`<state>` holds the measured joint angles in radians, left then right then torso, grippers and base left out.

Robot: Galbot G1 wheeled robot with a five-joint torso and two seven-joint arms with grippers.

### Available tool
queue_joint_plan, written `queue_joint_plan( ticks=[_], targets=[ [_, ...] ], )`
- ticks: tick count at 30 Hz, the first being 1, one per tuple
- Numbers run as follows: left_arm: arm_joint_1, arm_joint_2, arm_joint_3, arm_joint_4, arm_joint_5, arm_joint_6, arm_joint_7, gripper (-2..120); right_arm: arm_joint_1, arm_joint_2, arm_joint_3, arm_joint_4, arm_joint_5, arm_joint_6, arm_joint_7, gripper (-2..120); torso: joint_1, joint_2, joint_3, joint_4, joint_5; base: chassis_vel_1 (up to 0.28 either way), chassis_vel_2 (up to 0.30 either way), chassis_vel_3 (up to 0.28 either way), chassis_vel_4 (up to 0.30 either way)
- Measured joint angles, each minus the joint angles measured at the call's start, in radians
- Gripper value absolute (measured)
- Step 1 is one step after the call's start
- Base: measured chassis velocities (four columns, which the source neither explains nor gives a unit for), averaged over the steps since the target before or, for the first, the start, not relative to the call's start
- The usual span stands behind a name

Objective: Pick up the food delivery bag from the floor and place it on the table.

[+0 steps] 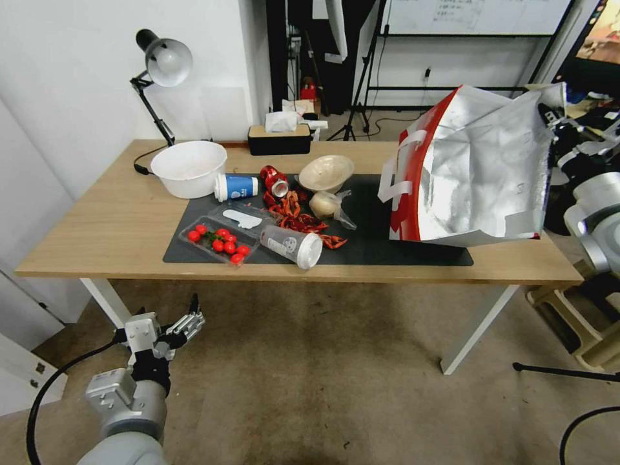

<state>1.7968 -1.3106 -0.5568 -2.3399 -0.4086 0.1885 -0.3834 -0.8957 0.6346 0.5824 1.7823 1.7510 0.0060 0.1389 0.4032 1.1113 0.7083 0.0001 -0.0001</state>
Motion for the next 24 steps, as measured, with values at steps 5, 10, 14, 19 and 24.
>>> queue_joint_plan(
  ticks=[5,10,14,19,24],
  targets=[
    [0.001,-0.001,0.001,-0.002,0.002,0.000,0.000,100,0.004,-0.020,-0.001,-0.011,-0.008,-0.032,0.039,0,0.000,0.000,0.000,-0.0001,0.0000,0.000,0.000,0.000,0.000],
    [0.003,-0.004,0.002,-0.005,0.005,-0.002,0.000,100,0.001,-0.028,0.003,-0.016,-0.001,-0.053,0.050,0,0.000,0.000,0.000,-0.0001,0.0000,0.000,0.000,0.000,0.000],
    [0.006,-0.007,0.002,-0.009,0.008,-0.002,0.001,100,0.002,-0.029,0.004,-0.017,-0.005,-0.060,0.071,0,0.000,0.000,0.000,-0.0001,0.0002,0.000,0.000,0.000,0.000],
    [0.009,-0.008,-0.001,-0.014,0.009,-0.004,0.001,100,0.020,-0.029,0.001,-0.022,-0.021,-0.055,0.091,15,0.000,0.000,0.000,-0.0001,0.0002,0.000,0.000,0.000,0.000],
    [0.012,-0.009,-0.002,-0.017,0.011,-0.005,0.001,100,0.042,-0.029,-0.010,-0.034,-0.025,-0.046,0.092,34,0.000,0.000,0.000,0.0000,0.0001,0.000,0.000,0.000,0.000]
  ],
)
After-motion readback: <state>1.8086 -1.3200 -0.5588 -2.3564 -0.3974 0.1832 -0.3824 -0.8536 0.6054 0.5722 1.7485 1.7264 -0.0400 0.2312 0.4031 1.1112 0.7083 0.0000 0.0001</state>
